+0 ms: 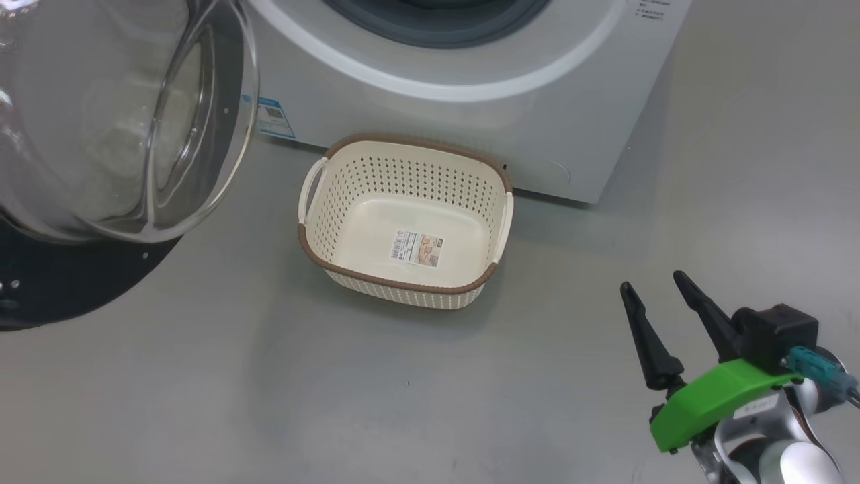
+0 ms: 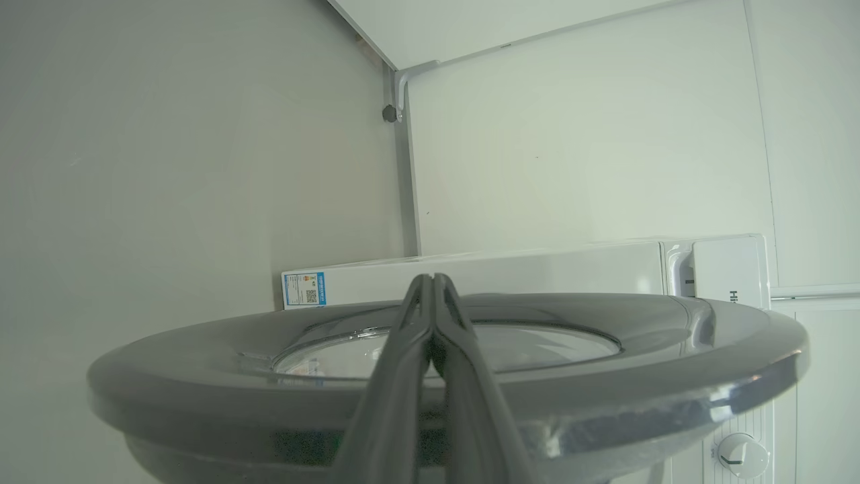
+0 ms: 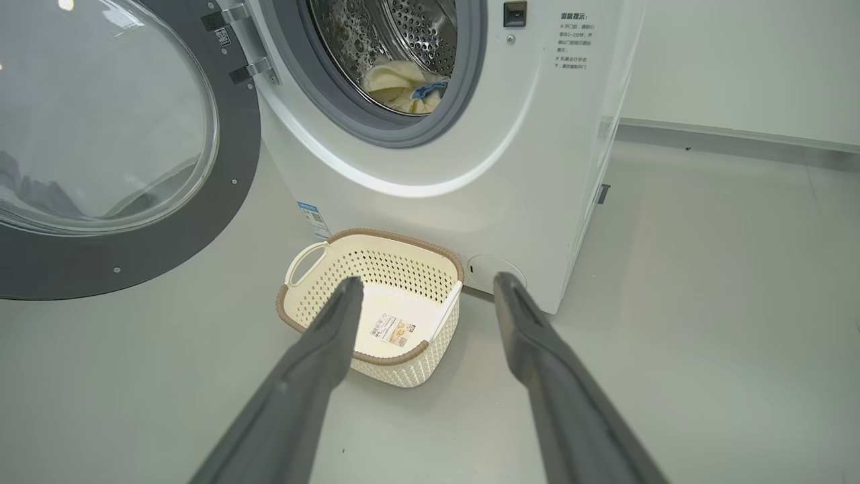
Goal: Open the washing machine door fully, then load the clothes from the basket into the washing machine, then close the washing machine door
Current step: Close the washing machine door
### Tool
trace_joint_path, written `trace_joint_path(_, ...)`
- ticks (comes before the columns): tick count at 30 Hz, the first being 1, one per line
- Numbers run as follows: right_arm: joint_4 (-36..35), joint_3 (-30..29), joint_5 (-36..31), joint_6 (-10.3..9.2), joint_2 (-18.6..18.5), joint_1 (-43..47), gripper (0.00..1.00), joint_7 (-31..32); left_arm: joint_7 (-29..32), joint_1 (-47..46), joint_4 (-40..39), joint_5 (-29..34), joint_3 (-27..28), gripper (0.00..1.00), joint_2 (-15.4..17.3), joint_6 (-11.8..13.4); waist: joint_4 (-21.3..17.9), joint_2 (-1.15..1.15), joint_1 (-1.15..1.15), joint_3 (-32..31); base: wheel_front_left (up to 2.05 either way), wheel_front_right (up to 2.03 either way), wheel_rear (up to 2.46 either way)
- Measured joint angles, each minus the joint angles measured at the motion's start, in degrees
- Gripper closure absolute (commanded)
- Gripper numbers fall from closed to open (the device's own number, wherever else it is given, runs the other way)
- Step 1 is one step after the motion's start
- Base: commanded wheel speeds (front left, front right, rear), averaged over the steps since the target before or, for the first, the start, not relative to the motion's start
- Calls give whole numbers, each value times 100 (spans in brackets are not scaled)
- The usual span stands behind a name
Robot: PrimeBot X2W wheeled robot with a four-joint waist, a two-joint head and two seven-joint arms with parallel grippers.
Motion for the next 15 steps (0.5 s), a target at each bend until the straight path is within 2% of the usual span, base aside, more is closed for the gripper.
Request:
trace_joint_path(6, 16, 9, 0, 0, 1, -11, 0, -1, 567, 272, -471, -243, -36, 100, -220, 0, 54, 0, 0, -4, 0, 0, 0)
trace_joint_path(15, 111, 91, 2, 0, 1, -77, 0, -14, 1095, 736, -1269, -604, 31, 100, -624, 0, 40, 0, 0, -4, 0, 0, 0)
